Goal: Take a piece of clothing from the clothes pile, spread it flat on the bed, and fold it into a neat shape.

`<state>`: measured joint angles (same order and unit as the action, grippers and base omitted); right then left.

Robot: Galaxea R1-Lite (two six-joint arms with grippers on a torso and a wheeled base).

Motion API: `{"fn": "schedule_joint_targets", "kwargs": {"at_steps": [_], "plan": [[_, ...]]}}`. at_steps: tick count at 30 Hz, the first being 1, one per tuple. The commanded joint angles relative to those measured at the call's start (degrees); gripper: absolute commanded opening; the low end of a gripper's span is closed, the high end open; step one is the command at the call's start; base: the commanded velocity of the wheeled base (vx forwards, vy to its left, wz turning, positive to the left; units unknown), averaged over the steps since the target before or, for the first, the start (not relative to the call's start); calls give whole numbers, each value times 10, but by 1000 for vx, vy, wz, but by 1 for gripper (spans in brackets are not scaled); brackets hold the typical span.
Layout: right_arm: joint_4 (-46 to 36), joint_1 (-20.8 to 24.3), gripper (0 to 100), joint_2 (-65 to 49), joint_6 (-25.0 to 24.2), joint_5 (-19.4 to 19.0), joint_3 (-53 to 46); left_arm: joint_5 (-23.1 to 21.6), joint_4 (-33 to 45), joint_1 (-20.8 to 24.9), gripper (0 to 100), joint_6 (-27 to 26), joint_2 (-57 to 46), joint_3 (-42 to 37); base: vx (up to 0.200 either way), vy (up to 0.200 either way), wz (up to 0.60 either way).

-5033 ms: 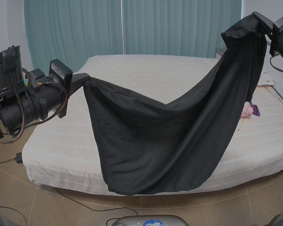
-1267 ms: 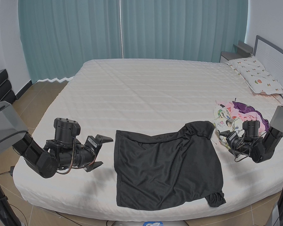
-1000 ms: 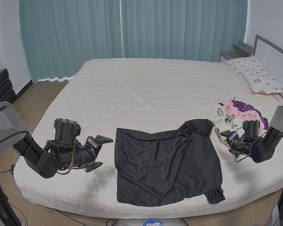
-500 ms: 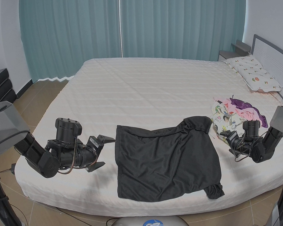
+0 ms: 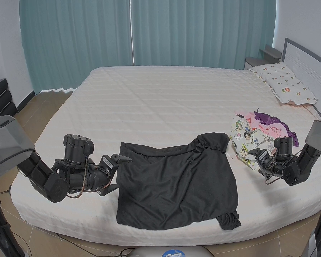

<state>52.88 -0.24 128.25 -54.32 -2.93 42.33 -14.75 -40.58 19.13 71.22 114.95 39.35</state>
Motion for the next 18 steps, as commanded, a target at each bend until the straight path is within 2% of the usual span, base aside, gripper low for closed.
{"fn": "schedule_joint_targets", "kwargs": {"at_steps": [1, 5, 9, 11, 12, 13, 16, 18], "plan": [[0, 10, 100, 2, 0, 0, -2, 5, -2, 0, 100, -2, 14, 2, 0, 0, 0], [0, 20, 100, 0, 1, 0, -11, 6, -5, -4, 100, -27, 17, -2, 0, 0, 0], [1, 33, 100, 2, 1, 2, -21, 7, 26, -10, 100, -143, 18, -39, 0, 0, 0], [1, 33, 100, 2, 1, 2, -21, 7, 30, -10, 100, -150, 19, -41, 0, 0, 0], [1, 34, 100, 3, 1, 2, -22, 8, 57, -8, 100, -192, 25, -49, 0, 0, 0], [1, 37, 100, 3, 1, 2, -22, 10, 70, -5, 100, -211, 27, -52, 0, 0, 0], [1, 37, 100, 2, 1, 2, -25, 29, 83, -5, 100, -245, 33, -60, 0, 0, 0], [1, 38, 100, 3, 2, 1, -26, 59, 82, -4, 100, -274, 50, -69, 0, 0, 0]]}}
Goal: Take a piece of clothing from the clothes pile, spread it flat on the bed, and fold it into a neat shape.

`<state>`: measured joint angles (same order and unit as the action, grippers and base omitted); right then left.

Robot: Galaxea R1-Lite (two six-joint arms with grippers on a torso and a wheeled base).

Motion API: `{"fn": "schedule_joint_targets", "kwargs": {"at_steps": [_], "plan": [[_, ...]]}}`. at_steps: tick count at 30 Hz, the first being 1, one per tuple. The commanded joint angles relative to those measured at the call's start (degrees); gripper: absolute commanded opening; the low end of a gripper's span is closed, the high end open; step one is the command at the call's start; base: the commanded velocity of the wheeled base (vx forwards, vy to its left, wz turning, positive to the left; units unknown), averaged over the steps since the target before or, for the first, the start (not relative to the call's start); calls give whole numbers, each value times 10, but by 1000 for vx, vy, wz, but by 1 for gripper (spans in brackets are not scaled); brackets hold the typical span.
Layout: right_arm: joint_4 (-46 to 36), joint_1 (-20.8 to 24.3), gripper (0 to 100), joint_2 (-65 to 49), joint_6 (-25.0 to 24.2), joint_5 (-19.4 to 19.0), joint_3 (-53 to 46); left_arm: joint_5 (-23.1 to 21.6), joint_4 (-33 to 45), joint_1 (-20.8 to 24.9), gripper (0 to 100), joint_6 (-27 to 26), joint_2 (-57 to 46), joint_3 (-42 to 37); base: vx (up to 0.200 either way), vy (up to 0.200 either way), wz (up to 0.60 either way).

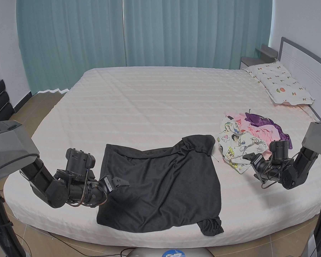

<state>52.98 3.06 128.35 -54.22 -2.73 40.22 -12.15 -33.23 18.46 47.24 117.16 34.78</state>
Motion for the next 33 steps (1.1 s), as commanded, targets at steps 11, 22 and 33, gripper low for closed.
{"fn": "schedule_joint_targets", "kwargs": {"at_steps": [11, 22, 33], "plan": [[0, 9, 100, 2, 0, 0, -6, 96, 3, 9, 100, -108, 73, -56, 0, 0, 0], [0, 11, 100, 3, 0, -1, -5, 162, 2, 28, 100, -108, 102, -48, 0, 0, 0], [0, 11, 100, 7, 0, 0, -5, 180, 8, 50, 0, -101, 105, -47, 0, 0, 0]]}}
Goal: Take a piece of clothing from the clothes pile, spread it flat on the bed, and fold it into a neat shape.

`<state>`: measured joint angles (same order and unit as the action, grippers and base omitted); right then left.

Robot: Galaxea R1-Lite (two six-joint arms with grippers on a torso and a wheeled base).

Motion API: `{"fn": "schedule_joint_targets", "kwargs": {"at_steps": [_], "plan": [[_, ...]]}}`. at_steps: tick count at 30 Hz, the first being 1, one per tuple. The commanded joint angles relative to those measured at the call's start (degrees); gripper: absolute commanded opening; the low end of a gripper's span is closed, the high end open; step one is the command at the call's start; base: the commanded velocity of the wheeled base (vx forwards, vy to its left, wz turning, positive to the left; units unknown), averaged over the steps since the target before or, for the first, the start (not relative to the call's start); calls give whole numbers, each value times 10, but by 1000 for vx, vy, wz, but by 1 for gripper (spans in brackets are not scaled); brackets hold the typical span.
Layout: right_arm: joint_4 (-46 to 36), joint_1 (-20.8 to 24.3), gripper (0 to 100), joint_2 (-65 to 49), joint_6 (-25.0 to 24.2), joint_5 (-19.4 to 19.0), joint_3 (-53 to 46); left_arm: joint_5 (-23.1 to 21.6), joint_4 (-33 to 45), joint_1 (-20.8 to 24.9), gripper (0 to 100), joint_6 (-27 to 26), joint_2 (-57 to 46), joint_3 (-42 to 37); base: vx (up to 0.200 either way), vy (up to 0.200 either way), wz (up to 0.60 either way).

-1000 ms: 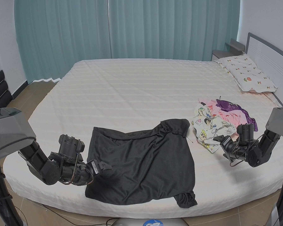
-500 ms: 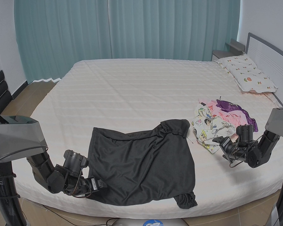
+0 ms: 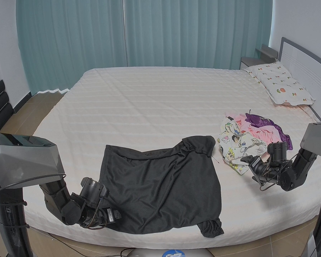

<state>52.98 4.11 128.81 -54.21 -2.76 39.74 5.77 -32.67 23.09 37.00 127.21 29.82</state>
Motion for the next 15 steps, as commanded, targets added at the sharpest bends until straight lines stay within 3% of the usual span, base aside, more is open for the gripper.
{"fn": "schedule_joint_targets", "kwargs": {"at_steps": [1, 6, 15], "plan": [[0, 0, 100, 1, 0, 0, 0, 0, 3, 0, 0, -1, 4, 2, 0, 0, 0], [0, 1, 100, 1, 1, 1, 0, 9, 15, -29, 0, -5, -12, 2, 0, 0, 0], [0, 20, 100, 7, 0, 3, -2, 35, 148, -129, 0, -68, -79, 30, 0, 0, 0]]}}
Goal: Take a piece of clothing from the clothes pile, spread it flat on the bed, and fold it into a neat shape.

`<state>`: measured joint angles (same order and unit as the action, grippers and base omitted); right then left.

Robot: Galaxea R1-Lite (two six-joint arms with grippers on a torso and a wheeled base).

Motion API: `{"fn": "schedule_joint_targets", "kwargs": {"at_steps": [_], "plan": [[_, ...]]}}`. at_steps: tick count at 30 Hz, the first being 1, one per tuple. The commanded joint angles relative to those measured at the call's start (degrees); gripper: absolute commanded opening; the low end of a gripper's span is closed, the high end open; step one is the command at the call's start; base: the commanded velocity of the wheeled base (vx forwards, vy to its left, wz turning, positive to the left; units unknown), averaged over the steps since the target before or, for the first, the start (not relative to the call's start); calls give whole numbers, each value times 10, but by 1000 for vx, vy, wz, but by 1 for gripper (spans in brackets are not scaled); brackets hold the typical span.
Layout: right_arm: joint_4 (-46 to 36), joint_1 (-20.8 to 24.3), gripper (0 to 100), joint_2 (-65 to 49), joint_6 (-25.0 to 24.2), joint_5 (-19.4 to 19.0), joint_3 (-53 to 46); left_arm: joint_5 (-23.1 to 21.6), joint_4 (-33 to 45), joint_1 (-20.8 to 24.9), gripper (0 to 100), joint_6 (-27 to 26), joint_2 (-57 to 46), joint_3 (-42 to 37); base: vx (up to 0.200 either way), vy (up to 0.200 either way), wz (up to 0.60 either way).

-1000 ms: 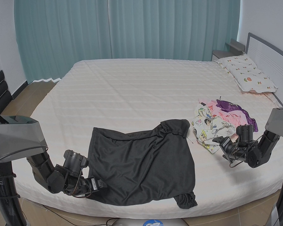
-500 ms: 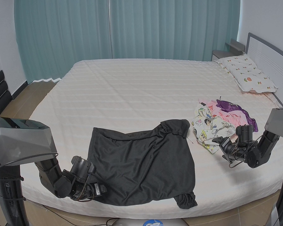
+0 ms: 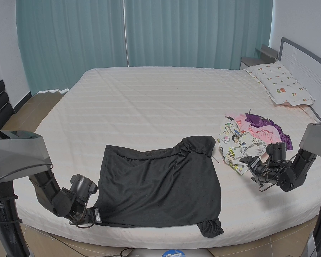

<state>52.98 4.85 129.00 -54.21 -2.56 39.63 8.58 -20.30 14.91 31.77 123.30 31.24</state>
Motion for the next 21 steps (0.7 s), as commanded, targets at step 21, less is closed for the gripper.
{"fn": "schedule_joint_targets", "kwargs": {"at_steps": [21], "plan": [[0, 95, 100, 27, 16, 12, -7, 74, 72, -200, 0, -123, -22, 57, 0, 0, 0]]}}
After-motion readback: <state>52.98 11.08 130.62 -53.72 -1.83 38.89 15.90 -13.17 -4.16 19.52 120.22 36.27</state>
